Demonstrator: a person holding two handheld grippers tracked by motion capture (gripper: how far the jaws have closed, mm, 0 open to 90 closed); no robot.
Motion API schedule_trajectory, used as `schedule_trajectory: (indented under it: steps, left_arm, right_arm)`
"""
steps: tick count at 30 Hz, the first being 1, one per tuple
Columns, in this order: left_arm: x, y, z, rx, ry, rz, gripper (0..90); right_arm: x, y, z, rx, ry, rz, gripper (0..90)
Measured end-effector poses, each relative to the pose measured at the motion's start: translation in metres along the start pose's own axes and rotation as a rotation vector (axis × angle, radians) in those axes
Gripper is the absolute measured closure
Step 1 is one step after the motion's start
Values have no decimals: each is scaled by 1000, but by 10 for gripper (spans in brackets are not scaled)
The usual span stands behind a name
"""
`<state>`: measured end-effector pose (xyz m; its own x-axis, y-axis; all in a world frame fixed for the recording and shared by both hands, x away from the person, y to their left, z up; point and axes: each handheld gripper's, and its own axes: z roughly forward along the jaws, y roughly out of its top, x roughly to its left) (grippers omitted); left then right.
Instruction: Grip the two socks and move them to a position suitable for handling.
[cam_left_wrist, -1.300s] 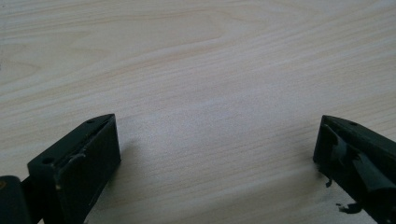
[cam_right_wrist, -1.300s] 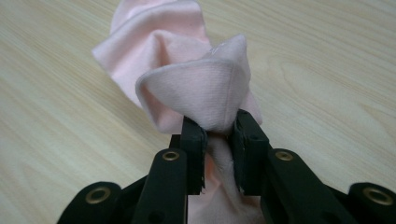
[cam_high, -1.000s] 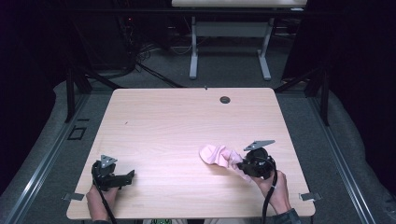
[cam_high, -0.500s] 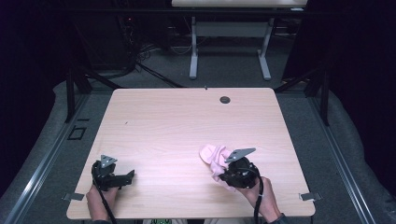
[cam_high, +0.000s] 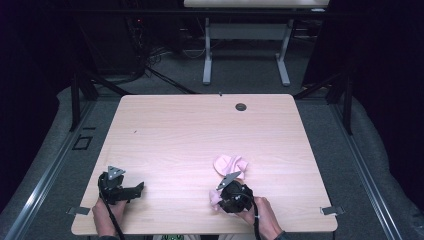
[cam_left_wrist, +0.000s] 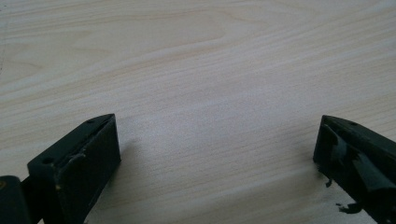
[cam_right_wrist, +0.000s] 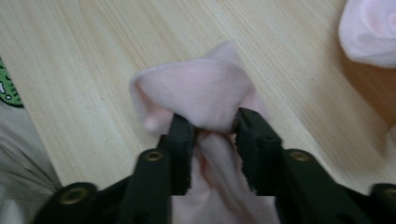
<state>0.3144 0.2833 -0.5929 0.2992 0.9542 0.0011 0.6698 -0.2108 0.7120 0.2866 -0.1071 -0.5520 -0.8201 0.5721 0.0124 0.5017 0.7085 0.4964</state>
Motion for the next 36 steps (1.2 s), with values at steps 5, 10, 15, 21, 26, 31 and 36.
schedule_trajectory:
  steps: [5,10,15,21,26,31,36]
  left_arm:
    - [0,0,0,-1,0,-1,3]
    - [0,0,0,1,0,0,3]
    - [0,0,0,1,0,-2,3]
    - [-1,0,0,2,6,-5,3]
    - [-2,0,0,0,14,-14,4]
    - [-8,-1,-3,16,53,-54,0]
    - [-19,3,-18,8,37,-40,0]
  right_arm:
    - [-4,-4,-7,-29,9,12,274]
    - [-15,-14,-28,-98,13,71,146]
    - [-27,-26,-47,-144,2,125,102]
    - [-43,-36,-58,-164,-30,198,56]
    - [-54,-41,-59,-185,-61,257,100]
    - [-56,-43,-54,-165,-47,288,131]
    - [-51,-46,-53,-154,-42,292,136]
